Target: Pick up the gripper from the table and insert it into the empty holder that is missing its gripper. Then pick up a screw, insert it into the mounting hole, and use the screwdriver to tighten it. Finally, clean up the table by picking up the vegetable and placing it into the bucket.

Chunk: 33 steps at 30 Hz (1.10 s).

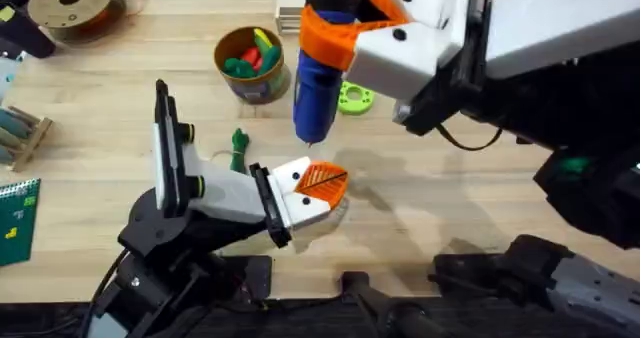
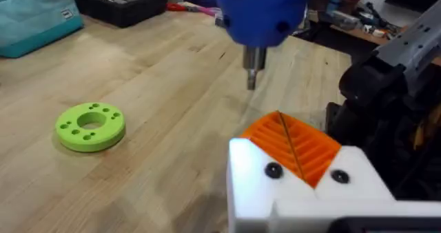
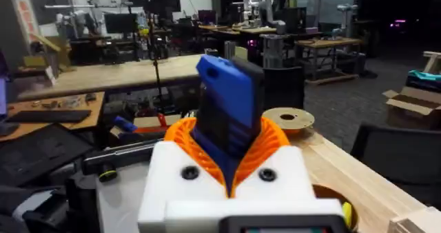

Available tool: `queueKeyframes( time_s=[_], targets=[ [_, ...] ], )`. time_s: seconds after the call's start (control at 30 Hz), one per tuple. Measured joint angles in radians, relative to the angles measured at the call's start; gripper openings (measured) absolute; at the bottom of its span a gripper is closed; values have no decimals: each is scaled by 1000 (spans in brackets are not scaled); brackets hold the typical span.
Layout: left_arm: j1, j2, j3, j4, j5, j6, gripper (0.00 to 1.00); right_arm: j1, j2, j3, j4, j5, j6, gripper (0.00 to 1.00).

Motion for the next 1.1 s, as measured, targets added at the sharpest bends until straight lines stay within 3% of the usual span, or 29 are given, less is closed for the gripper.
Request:
queueKeyframes(
  time_s=[0.53, 1.1],
  targets=[
    [0, 0, 0, 0, 0, 35, 4, 65, 41, 0, 3, 0, 48, 32],
    [0, 0, 0, 0, 0, 35, 4, 68, 59, 0, 3, 0, 55, 32]
  ],
)
